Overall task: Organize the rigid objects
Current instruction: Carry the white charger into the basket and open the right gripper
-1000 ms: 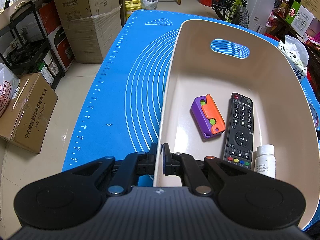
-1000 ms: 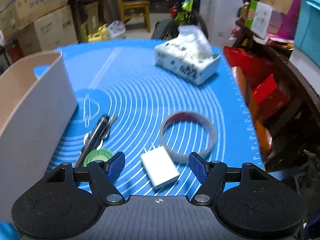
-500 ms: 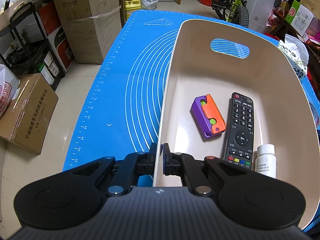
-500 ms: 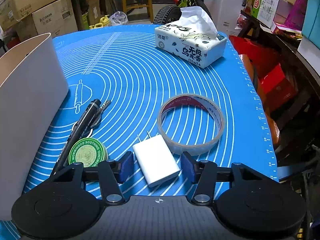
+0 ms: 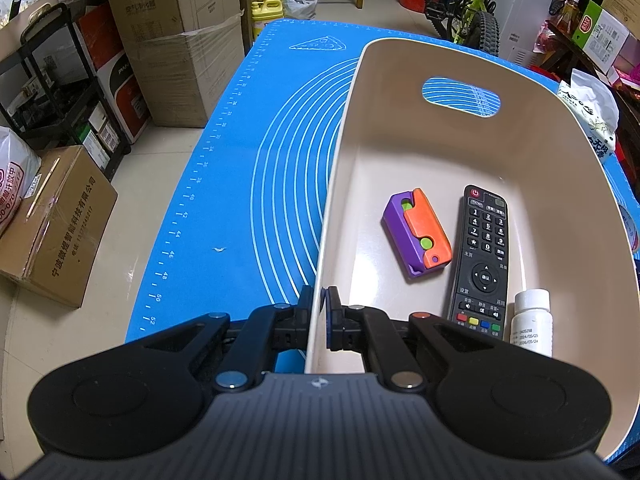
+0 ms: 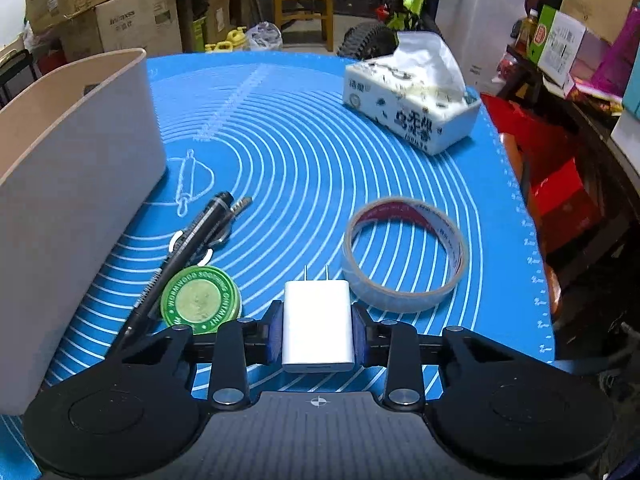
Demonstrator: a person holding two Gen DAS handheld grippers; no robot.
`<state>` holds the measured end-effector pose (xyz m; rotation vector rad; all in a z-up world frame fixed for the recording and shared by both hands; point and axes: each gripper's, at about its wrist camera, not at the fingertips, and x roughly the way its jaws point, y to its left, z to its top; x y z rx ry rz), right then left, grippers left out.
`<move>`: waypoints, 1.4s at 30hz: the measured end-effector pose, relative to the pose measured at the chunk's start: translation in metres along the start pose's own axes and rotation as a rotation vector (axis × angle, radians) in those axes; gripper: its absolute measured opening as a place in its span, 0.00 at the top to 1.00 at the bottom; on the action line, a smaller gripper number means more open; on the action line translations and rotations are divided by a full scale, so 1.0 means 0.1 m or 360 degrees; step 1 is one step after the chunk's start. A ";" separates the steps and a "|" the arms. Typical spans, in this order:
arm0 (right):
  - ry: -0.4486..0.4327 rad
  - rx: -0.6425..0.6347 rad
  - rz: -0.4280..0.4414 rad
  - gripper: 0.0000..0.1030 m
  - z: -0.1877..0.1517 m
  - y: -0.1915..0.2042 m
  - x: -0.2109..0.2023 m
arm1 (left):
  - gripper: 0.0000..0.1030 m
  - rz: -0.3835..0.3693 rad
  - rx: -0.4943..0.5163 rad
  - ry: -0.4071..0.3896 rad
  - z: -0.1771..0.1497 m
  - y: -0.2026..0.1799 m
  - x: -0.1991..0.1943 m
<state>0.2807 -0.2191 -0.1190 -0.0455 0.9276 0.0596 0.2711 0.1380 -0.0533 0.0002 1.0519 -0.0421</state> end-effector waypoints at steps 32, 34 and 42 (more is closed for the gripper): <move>-0.0514 -0.0066 0.0270 0.58 0.81 1.32 -0.89 | 0.93 -0.0004 0.0001 0.0000 0.00 0.01 0.00; -0.0490 -0.0105 0.0290 0.58 0.82 1.48 -0.85 | 0.93 -0.0003 0.0000 0.0000 0.00 0.01 0.00; -0.0292 -0.0303 0.0326 0.58 0.77 2.03 -0.57 | 0.93 -0.0003 0.0000 0.0000 0.00 0.01 0.00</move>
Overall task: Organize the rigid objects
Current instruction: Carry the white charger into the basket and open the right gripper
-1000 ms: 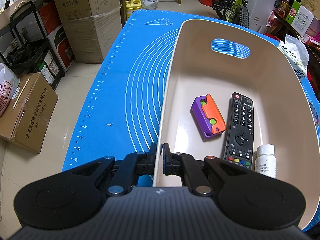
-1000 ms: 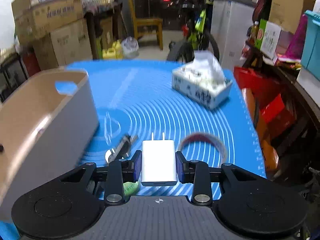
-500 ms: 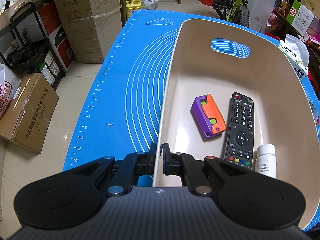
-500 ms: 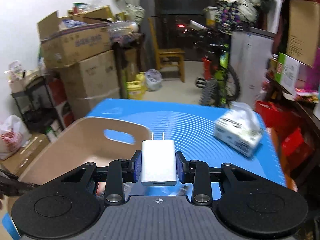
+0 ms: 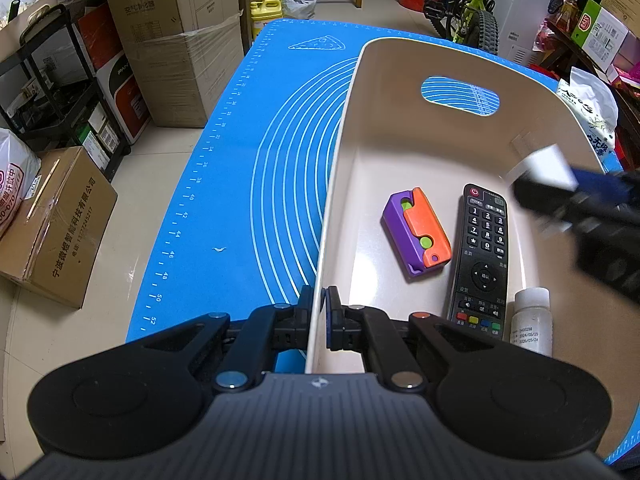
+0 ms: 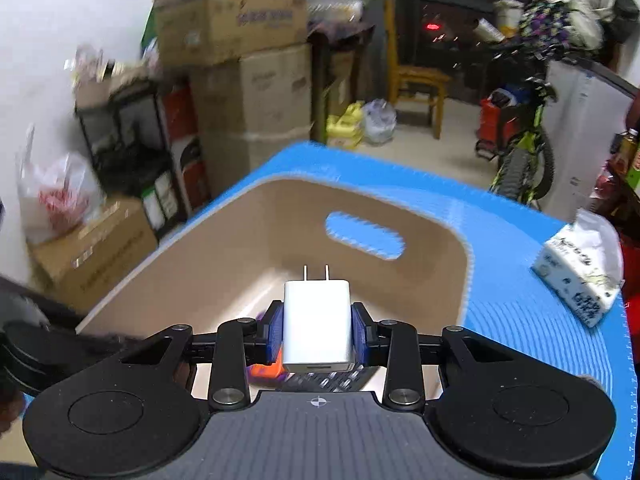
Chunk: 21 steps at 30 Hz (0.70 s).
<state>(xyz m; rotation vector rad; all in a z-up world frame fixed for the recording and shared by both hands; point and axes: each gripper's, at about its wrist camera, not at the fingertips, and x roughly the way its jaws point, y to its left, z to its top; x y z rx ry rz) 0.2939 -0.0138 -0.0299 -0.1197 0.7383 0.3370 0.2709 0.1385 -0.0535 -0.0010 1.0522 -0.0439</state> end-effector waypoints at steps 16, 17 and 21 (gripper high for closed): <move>0.0486 -0.0186 -0.0010 0.59 -0.15 0.37 0.45 | 0.94 0.0002 0.0004 -0.0003 0.01 -0.01 0.00; 0.0507 -0.0179 -0.0009 0.59 -0.14 0.36 0.46 | 0.94 0.0002 0.0003 -0.0002 0.01 -0.01 0.00; 0.0459 -0.0144 0.0008 0.35 -0.12 0.33 0.37 | 0.93 0.0005 0.0006 -0.0001 0.00 -0.02 0.00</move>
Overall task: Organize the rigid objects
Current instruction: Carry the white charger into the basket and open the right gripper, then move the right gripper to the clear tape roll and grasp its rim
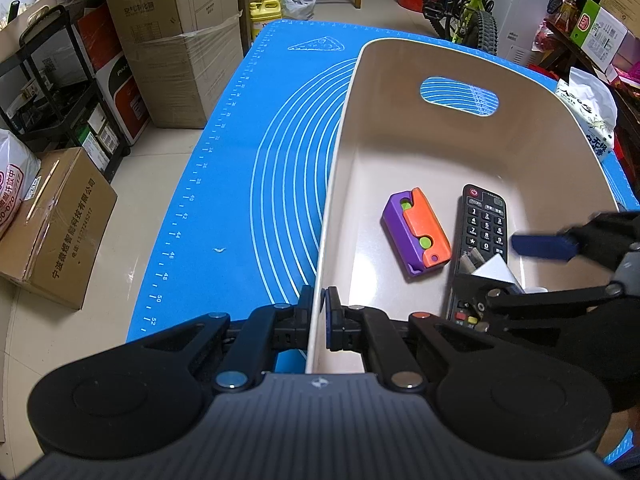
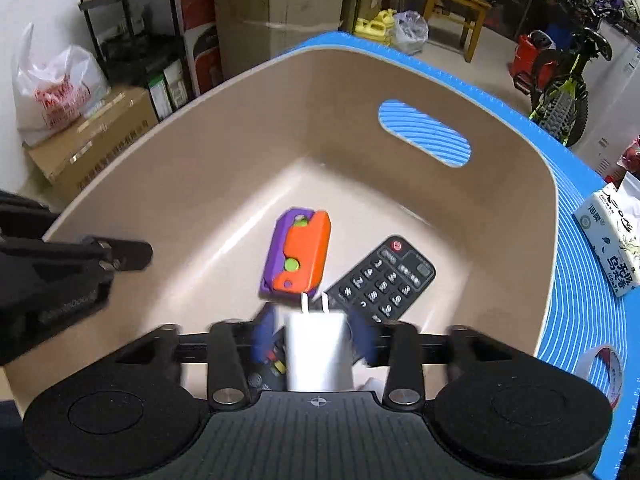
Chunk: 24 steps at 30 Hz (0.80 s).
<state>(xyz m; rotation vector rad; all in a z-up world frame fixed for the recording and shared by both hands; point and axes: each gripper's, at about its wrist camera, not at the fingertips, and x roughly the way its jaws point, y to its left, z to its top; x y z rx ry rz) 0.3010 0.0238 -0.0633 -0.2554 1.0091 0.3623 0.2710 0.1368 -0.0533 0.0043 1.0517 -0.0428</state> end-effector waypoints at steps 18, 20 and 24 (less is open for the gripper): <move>-0.0658 0.0431 -0.0105 0.07 -0.39 -1.13 -0.99 | 0.93 -0.0002 -0.0008 0.0004 0.01 0.02 0.00; -0.0684 0.0491 -0.0152 0.06 -0.50 -1.35 -1.00 | 0.93 0.0000 -0.0006 0.0004 0.01 0.02 0.00; -0.0703 0.0570 -0.0286 0.02 -0.69 -1.73 -0.99 | 0.93 0.0002 -0.0006 0.0003 0.00 0.02 0.00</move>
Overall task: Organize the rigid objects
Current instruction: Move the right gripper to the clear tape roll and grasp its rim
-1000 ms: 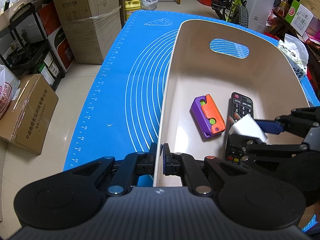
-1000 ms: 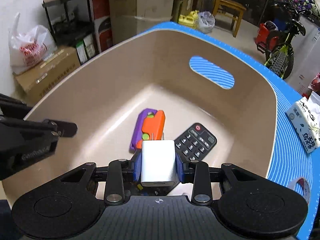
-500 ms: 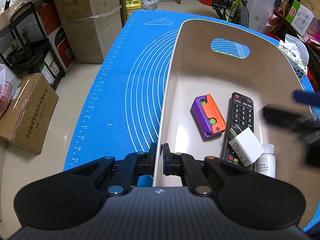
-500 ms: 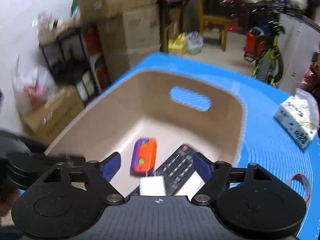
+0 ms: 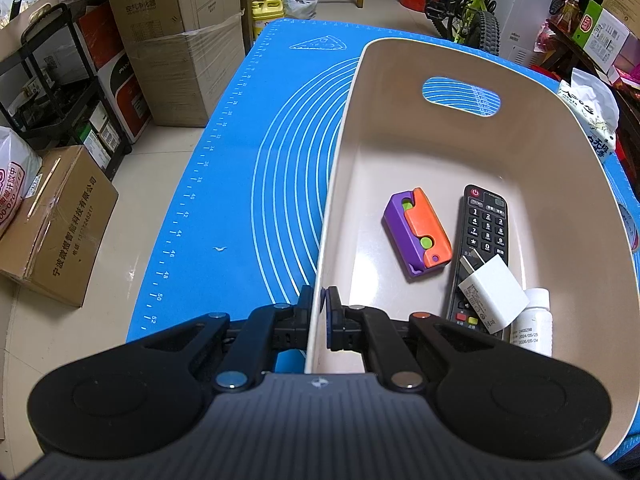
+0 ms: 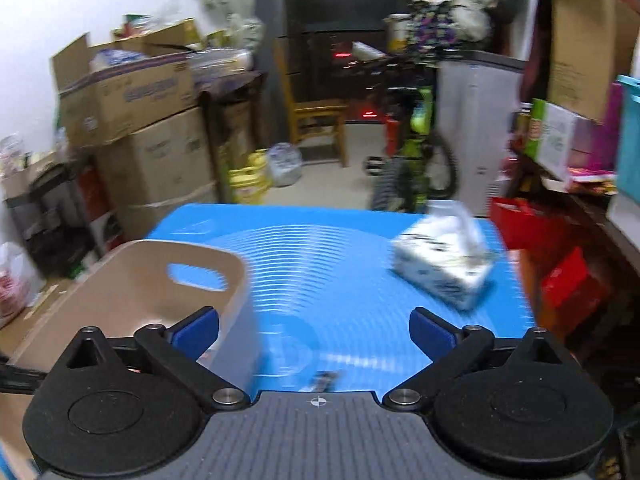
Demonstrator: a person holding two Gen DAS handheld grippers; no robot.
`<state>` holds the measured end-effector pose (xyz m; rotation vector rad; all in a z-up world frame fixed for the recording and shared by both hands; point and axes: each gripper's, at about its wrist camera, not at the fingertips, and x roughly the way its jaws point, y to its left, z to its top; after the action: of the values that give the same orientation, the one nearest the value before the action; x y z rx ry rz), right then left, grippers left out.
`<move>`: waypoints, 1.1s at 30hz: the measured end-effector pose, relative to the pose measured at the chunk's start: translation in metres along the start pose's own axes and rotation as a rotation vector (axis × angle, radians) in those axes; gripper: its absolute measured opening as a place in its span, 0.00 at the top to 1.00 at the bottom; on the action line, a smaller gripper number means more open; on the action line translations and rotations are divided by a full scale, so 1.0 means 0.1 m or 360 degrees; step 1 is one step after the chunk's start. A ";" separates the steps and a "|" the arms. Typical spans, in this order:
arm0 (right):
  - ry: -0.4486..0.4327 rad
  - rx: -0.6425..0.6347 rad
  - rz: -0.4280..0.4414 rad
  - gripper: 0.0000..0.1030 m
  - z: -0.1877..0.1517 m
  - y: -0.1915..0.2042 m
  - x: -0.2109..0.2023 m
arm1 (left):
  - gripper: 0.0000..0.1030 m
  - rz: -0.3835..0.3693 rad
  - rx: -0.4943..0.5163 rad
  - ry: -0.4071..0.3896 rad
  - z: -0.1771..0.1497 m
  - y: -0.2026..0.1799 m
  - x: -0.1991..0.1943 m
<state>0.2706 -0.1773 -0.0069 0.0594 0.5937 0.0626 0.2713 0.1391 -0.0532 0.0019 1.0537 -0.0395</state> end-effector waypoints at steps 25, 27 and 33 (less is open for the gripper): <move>0.0363 -0.0090 -0.0244 0.25 -0.51 -0.54 0.87 | 0.93 0.0008 0.0008 0.0001 0.00 0.00 0.00; 0.0399 -0.0112 -0.0247 0.30 -0.56 -0.51 0.92 | 0.93 0.0009 0.0010 0.0001 0.00 0.00 0.00; 0.0491 -0.0097 -0.0266 0.60 -0.64 -0.52 1.05 | 0.92 0.0011 0.0013 0.0000 0.00 0.00 0.00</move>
<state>0.3234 -0.2185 -0.1224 -0.0602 0.9025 -0.0739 0.2710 0.1393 -0.0535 0.0130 1.0536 -0.0373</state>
